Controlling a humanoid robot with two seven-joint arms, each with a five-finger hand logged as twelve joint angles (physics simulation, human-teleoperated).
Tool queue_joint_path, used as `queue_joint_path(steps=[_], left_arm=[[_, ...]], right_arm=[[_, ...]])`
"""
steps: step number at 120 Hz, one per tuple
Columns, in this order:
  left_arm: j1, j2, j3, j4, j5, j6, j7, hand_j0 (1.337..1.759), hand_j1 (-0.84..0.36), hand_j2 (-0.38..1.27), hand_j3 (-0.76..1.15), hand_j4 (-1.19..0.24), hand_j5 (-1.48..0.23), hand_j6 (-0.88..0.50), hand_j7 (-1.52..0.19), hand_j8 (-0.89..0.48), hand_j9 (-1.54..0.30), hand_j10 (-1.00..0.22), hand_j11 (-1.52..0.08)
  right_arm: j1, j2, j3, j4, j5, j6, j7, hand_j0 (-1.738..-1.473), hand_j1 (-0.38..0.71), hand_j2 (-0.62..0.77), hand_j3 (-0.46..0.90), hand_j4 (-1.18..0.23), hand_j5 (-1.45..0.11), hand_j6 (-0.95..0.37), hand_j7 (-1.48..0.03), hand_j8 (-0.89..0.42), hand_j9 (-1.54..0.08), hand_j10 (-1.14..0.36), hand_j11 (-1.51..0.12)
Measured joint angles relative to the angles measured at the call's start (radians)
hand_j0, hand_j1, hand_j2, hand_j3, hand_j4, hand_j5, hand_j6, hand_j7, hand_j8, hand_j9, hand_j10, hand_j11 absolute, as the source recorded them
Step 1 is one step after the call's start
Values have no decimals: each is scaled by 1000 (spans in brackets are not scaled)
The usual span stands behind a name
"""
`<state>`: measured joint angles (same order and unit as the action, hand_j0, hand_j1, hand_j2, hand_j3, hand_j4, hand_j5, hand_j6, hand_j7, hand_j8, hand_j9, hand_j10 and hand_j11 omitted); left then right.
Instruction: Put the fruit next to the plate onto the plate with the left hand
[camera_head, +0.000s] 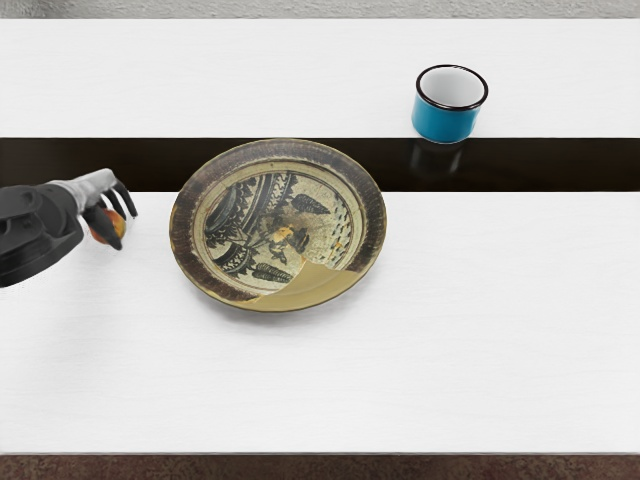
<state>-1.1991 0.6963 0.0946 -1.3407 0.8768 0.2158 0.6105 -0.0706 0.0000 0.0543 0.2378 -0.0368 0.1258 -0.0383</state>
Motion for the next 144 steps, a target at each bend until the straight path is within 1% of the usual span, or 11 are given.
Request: queue_joint_path(steps=[14, 30, 44, 52, 76, 81, 88, 95, 100, 136, 144], left_arm=[[-5, 22, -110, 0, -85, -45, 0, 1654, -295, 393, 0, -698, -921, -599, -929, -473, -939, -632, -933], [-12, 53, -271, 0, -199, -191, 0, 1655, -324, 469, 0, -706, -958, -585, -959, -456, -960, -628, -948], [-23, 46, -383, -1, -267, -302, 1, 1655, -336, 470, 0, -710, -975, -569, -975, -447, -972, -616, -955], [-26, 5, -417, -1, -283, -338, 1, 1655, -331, 450, 0, -715, -975, -564, -977, -445, -976, -607, -958], [-11, -135, -446, -1, -299, -373, 1, 1656, -387, 565, 0, -712, -996, -534, -996, -414, -967, -589, -961], [-6, -158, -447, -1, -297, -375, 1, 1656, -371, 512, 0, -715, -994, -538, -992, -427, -967, -590, -962], [2, -174, -448, -1, -300, -376, 1, 1656, -390, 562, 0, -712, -1004, -537, -999, -418, -974, -584, -964], [41, -210, -448, 10, -295, -374, 1, 1656, -365, 494, 0, -725, -986, -545, -988, -427, -973, -591, -966], [55, -233, -447, 27, -298, -376, 1, 1656, -366, 515, 0, -718, -1002, -540, -1000, -413, -978, -586, -967], [72, -273, -435, 112, -290, -376, 1, 1656, -370, 535, 0, -720, -985, -557, -986, -427, -983, -591, -967], [71, -274, -431, 120, -287, -375, 0, 1656, -322, 446, 0, -652, -889, -529, -889, -422, -886, -558, -873]], right_arm=[[0, 0, 0, 0, 0, 0, 0, -1658, -331, -3, 0, -15, -20, -15, -20, -15, -20, -15, -20], [0, 0, 0, 0, 0, 0, 0, -1658, -331, -3, 0, -15, -19, -15, -20, -15, -20, -15, -20], [0, 0, 0, -1, 0, 0, 0, -1658, -331, -3, 0, -15, -19, -15, -20, -15, -20, -15, -20], [0, 0, -1, -1, 0, 0, 0, -1658, -331, -3, 0, -15, -19, -15, -20, -15, -20, -15, -20], [0, 0, -1, -1, 0, 0, 0, -1658, -331, -3, 0, -15, -19, -15, -20, -15, -20, -15, -20], [0, 0, -1, -1, 0, 0, 0, -1658, -331, -3, 0, -15, -19, -15, -20, -15, -20, -15, -20], [0, 0, -1, -1, 0, 0, 0, -1658, -331, -3, 0, -15, -19, -15, -20, -15, -20, -15, -20], [0, 0, -1, -1, 0, 0, 0, -1658, -331, -3, 0, -15, -19, -15, -20, -15, -20, -15, -20], [0, 0, -1, -1, 0, 0, 0, -1658, -331, -3, 0, -15, -19, -15, -20, -15, -20, -15, -20], [0, 0, -1, -1, 0, 0, 0, -1658, -331, -3, 0, -15, -19, -15, -20, -15, -20, -15, -20], [0, 0, -1, -1, 0, 0, 0, -1658, -331, -3, 0, -15, -19, -15, -20, -15, -20, -15, -20]])
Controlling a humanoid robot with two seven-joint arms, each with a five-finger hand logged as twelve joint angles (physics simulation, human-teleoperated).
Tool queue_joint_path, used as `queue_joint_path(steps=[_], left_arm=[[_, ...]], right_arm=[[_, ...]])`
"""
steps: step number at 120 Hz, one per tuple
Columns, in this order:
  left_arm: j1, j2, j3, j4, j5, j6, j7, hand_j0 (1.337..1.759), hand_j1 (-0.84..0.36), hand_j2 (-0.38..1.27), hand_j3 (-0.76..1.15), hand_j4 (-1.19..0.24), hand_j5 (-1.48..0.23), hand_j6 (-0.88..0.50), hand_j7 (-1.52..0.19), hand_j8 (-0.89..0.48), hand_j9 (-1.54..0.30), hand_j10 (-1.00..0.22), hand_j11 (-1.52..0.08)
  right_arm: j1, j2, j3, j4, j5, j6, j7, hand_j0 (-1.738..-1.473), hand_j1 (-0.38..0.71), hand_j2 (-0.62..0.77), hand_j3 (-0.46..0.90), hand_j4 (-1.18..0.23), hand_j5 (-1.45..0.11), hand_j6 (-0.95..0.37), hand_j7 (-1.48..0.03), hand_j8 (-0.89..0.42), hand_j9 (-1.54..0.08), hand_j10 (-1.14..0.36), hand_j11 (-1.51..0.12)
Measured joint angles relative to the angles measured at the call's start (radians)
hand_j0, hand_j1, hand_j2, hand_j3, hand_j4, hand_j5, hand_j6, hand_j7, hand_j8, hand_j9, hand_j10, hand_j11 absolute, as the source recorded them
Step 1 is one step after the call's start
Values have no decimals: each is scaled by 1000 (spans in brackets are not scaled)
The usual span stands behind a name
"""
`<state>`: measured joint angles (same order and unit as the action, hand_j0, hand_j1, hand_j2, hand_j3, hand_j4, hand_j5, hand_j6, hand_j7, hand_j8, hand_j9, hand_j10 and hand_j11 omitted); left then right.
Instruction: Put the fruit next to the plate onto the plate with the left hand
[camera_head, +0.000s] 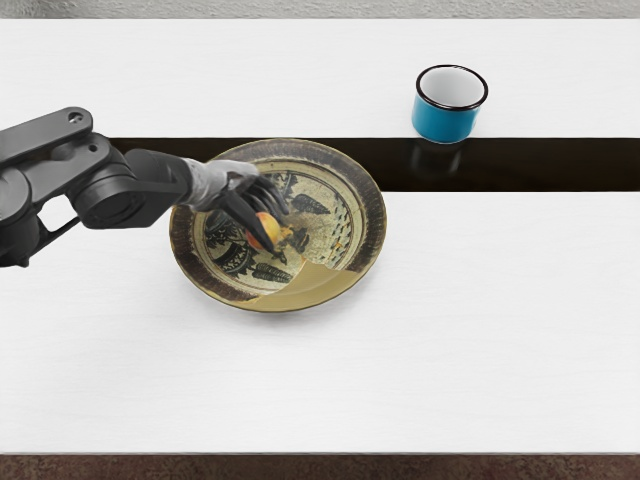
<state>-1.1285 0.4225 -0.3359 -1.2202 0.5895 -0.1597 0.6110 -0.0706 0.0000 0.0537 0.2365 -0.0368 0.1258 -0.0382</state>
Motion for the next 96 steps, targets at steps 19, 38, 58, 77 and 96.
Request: queue_joint_path(steps=[19, 38, 58, 77, 96], left_arm=[[-15, 1, 22, 6, 0, -23, 0, 1657, -36, 219, 0, -364, -492, -307, -492, -258, -491, -315, -485], [-12, 77, -94, 3, -77, -267, 0, 1658, 159, 103, 0, -180, -241, -154, -241, -131, -240, -119, -237], [2, 219, -232, 1, -296, -414, 0, 1658, 258, 47, 0, -86, -115, -75, -115, -65, -114, -59, -113], [117, 377, -268, 2, -586, -443, 0, 1658, 301, 23, 0, -46, -60, -40, -60, -36, -60, -33, -59], [228, 510, -275, 7, -822, -450, 0, 1658, 324, 11, 0, -22, -30, -20, -30, -17, -30, -16, -30]], right_arm=[[0, 0, 0, 0, 0, 0, 0, -1658, -331, -3, 0, -15, -19, -15, -20, -15, -20, -15, -20], [0, 0, 0, 0, 0, 0, 0, -1658, -331, -3, 0, -15, -20, -15, -20, -15, -20, -15, -20], [0, 0, 0, 0, 0, 0, 0, -1658, -331, -3, 0, -15, -20, -15, -20, -15, -20, -15, -20], [0, 0, 0, 0, 0, 0, 0, -1658, -331, -3, 0, -15, -20, -15, -20, -15, -20, -15, -20], [0, 0, 0, 0, 0, 0, 0, -1658, -331, -3, 0, -15, -20, -15, -20, -15, -20, -15, -20]])
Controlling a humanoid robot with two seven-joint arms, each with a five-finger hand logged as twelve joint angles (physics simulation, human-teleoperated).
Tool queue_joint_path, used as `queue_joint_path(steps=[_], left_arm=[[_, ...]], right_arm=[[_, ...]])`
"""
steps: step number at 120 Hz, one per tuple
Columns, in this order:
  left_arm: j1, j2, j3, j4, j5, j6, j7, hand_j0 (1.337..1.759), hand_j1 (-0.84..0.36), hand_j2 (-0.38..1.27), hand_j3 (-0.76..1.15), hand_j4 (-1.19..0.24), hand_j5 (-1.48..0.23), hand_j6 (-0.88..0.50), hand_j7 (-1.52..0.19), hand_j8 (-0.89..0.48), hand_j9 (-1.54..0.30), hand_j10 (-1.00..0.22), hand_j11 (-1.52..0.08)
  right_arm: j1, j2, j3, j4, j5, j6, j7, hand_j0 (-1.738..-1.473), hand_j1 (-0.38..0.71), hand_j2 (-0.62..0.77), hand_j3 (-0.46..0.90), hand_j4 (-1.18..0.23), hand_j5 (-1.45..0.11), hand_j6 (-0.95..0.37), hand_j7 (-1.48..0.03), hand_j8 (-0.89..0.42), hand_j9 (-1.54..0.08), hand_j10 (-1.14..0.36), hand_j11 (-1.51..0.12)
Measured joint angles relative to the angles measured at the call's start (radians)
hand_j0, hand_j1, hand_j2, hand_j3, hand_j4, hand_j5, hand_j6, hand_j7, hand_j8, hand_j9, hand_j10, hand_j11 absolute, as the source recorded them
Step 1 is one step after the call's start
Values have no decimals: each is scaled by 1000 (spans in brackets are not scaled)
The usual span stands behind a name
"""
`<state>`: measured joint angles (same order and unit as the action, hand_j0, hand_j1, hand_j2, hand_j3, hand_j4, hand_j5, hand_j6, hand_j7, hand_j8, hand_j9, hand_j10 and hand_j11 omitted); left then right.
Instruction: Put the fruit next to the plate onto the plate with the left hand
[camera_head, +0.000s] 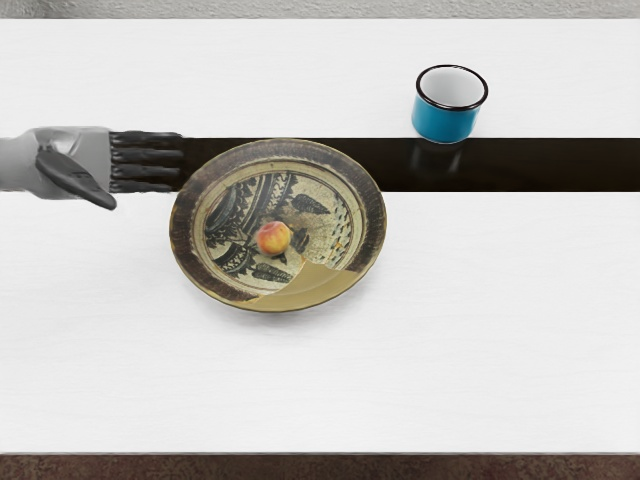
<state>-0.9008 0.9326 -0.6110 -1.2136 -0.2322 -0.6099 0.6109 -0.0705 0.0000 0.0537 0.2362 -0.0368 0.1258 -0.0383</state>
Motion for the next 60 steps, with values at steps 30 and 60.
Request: queue_joint_path(steps=[30, 60], left_arm=[[31, 100, 15, 4, -76, -2, 0, 1658, 341, 2, 0, -5, -9, -3, -9, -3, -9, -3, -9], [22, 135, 15, 85, -92, -2, 0, 1658, 346, 0, 0, 1, -2, 2, -2, 2, -2, 1, -2]], right_arm=[[0, 0, 0, 1, 0, 0, 0, -1658, -331, -3, 0, -15, -20, -15, -20, -15, -20, -15, -20], [0, 0, 0, 3, 0, 0, 0, -1658, -331, -3, 0, -15, -20, -15, -20, -15, -20, -15, -20]])
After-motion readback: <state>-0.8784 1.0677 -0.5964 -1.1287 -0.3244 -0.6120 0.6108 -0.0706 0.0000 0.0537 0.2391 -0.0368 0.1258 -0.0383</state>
